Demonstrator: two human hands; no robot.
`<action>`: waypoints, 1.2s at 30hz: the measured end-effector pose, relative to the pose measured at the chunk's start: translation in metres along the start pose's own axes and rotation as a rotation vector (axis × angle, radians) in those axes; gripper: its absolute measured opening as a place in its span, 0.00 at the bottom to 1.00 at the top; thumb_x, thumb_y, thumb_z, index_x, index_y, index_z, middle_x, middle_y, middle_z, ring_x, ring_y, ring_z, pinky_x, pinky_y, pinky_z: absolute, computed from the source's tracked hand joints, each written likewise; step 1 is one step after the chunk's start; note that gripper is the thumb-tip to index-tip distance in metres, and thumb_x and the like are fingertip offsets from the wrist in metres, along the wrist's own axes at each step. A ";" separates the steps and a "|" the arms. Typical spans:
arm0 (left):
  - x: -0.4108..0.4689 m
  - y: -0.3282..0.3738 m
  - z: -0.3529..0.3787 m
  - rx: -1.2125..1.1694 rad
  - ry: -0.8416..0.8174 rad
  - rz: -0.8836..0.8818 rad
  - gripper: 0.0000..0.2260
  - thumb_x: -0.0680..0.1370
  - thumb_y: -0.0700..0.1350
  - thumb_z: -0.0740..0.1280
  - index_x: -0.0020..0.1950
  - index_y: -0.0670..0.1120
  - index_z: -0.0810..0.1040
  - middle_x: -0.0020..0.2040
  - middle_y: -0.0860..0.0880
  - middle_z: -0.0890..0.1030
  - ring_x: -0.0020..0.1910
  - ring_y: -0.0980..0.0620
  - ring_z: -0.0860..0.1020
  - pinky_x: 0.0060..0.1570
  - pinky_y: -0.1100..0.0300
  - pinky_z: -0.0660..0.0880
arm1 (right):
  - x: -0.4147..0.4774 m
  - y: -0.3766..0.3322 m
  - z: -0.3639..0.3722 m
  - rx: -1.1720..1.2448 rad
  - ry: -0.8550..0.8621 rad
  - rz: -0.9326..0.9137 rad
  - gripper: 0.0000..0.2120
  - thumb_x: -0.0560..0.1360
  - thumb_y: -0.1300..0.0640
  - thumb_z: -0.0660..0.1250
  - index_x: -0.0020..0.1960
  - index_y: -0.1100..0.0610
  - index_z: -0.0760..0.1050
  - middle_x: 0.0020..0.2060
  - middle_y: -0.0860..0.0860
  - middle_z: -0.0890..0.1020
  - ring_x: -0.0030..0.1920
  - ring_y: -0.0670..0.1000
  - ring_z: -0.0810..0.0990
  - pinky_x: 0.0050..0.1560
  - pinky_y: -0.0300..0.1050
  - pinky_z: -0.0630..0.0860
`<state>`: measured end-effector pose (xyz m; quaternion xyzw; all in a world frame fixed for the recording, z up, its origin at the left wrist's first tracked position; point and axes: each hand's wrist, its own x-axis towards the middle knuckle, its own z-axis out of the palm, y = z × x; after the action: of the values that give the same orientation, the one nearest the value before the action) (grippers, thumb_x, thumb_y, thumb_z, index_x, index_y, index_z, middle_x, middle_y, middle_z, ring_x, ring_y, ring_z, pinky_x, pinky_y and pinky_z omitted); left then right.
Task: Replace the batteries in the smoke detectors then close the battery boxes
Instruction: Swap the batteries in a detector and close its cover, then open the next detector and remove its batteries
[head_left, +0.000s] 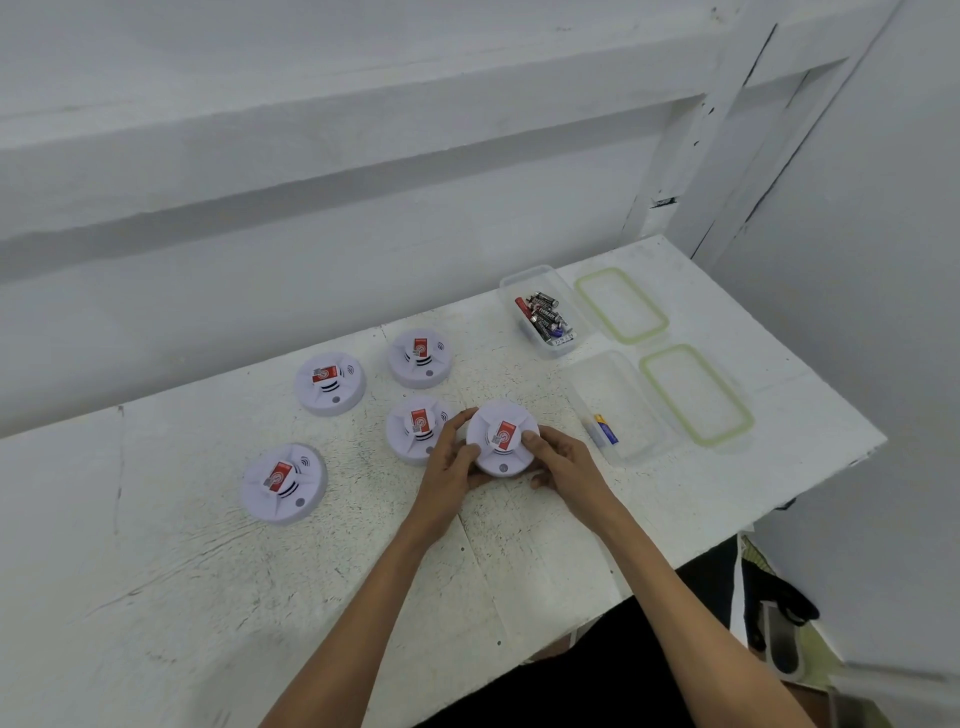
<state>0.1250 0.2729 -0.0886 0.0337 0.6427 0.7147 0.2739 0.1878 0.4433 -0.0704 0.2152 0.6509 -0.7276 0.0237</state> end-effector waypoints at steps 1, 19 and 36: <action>0.000 0.000 0.000 0.002 0.000 0.000 0.19 0.85 0.39 0.59 0.74 0.53 0.70 0.68 0.49 0.78 0.64 0.48 0.81 0.61 0.43 0.80 | 0.000 0.000 0.000 0.001 -0.001 0.000 0.14 0.79 0.47 0.66 0.59 0.54 0.81 0.50 0.56 0.86 0.45 0.54 0.82 0.40 0.46 0.79; -0.002 0.002 0.000 -0.006 -0.006 0.001 0.19 0.85 0.39 0.59 0.74 0.54 0.70 0.69 0.48 0.77 0.64 0.47 0.80 0.60 0.45 0.80 | 0.001 0.003 0.001 -0.010 0.023 0.008 0.14 0.79 0.47 0.67 0.59 0.53 0.81 0.51 0.56 0.85 0.46 0.52 0.81 0.40 0.45 0.78; -0.019 0.067 -0.058 -0.150 0.196 0.204 0.19 0.86 0.42 0.59 0.78 0.50 0.68 0.70 0.48 0.78 0.65 0.46 0.80 0.56 0.50 0.81 | 0.036 -0.070 0.097 -0.154 0.048 -0.092 0.17 0.78 0.43 0.67 0.61 0.52 0.71 0.47 0.51 0.85 0.41 0.47 0.85 0.39 0.42 0.81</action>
<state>0.0948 0.2108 -0.0304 0.0084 0.6046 0.7845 0.1378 0.1058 0.3704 -0.0111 0.1999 0.7146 -0.6703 -0.0087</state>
